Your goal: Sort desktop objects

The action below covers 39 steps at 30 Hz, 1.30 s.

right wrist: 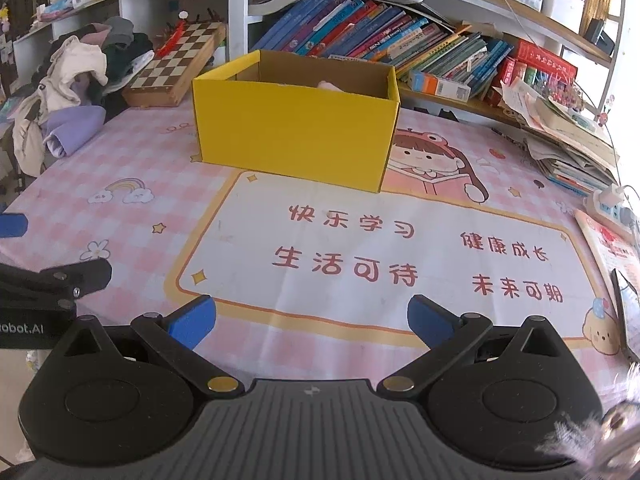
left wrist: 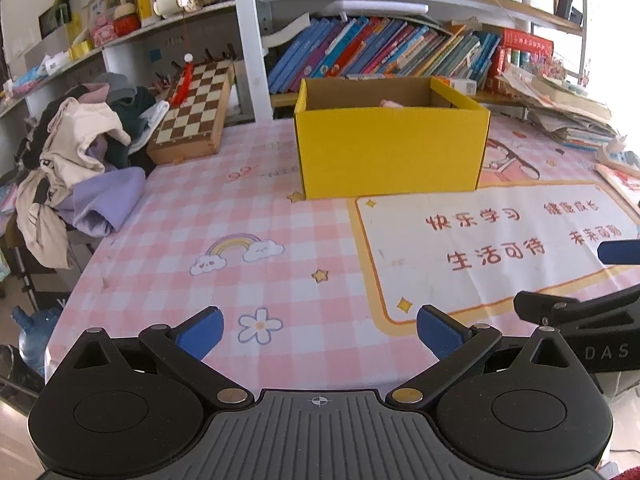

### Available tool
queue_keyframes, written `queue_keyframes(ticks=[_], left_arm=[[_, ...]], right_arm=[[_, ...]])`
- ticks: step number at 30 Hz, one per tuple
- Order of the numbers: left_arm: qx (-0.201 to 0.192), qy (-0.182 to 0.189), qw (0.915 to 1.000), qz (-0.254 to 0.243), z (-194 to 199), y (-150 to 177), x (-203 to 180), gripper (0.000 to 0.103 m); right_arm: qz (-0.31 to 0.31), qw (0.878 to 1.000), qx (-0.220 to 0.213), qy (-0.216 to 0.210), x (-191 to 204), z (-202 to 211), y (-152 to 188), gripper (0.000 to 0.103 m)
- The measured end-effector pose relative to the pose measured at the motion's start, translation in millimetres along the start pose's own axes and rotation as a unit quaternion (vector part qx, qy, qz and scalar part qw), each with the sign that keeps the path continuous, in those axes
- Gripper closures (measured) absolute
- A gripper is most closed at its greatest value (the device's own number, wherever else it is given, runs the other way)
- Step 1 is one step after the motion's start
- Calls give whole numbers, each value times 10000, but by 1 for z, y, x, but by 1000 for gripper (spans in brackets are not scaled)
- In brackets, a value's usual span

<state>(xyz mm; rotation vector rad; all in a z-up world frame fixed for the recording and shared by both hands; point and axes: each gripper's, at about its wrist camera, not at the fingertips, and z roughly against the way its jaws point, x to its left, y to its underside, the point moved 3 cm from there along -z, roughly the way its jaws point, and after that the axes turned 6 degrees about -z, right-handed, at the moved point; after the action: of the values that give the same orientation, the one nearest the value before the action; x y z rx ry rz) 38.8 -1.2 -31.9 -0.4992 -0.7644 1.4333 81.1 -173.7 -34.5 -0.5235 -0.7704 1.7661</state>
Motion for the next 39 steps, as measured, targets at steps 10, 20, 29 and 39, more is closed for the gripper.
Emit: queue_keyframes(ticks=[10,20,29,39], left_arm=[[0,58,10000,-79,2,1,-4,0],[24,56,9999,-110,2,1,-5,0],[40,38,9999,-118,1,1,-6,0],[7,77,9999,-131,0,0,-7,0]], right_arm=[[-5,10000,75,28,-2,-1,3,0],[-20,10000,93,27,-3,-1,2,0],[-12,9999,119,43,-2,-2,2,0],[-5,9999,125,36,-4,-5,2,0]])
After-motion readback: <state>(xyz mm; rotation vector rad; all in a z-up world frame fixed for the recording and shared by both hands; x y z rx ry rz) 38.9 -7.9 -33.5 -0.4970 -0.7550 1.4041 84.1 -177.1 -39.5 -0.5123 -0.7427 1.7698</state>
